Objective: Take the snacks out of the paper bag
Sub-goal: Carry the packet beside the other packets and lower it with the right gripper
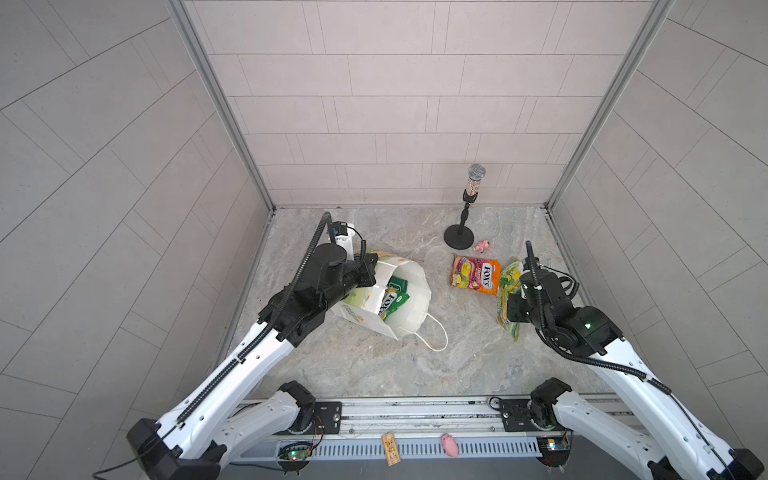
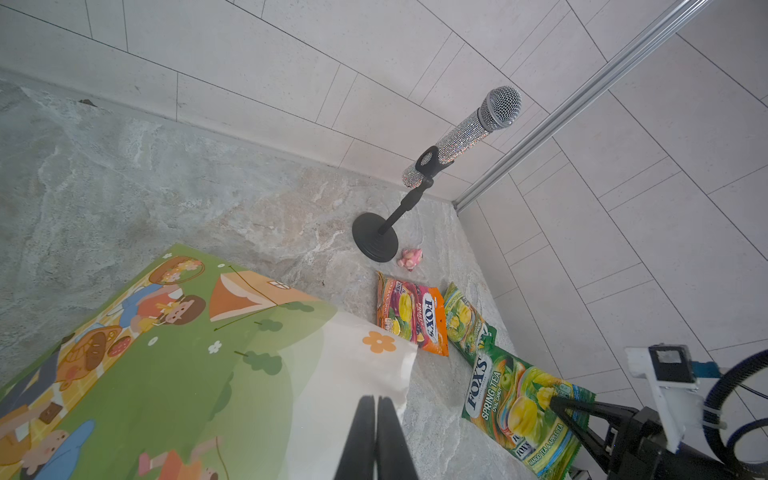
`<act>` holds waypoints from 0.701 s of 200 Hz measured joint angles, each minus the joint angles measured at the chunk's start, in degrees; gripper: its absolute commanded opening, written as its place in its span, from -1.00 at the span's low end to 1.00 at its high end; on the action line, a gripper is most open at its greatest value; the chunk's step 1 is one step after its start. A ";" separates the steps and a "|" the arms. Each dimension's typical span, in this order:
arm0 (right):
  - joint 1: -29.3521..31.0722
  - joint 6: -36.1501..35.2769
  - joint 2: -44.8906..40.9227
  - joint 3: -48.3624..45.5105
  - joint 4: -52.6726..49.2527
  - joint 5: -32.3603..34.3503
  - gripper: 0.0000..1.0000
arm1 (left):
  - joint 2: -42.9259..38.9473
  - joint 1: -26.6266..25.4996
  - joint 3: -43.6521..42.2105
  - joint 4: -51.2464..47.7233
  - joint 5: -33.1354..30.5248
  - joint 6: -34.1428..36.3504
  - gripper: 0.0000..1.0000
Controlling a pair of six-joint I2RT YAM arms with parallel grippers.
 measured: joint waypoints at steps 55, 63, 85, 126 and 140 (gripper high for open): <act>-1.73 2.25 0.81 -2.86 -2.25 10.34 -1.00 | 0.00 -0.02 0.00 -0.02 0.07 0.00 -1.00; -1.88 2.32 1.38 -3.28 -2.56 11.63 -1.00 | 0.00 -0.02 0.00 0.00 0.15 0.00 -1.00; -1.99 2.38 5.16 -3.74 -2.93 13.86 -1.00 | 0.00 0.00 0.00 0.00 0.39 0.00 -1.00; -1.97 2.43 11.85 -4.39 2.71 14.91 -1.00 | -0.02 -0.02 0.00 0.00 0.50 0.02 -1.00; -1.97 2.45 13.99 -5.09 5.40 14.82 -1.00 | -0.09 0.00 0.00 0.00 0.46 0.02 -1.00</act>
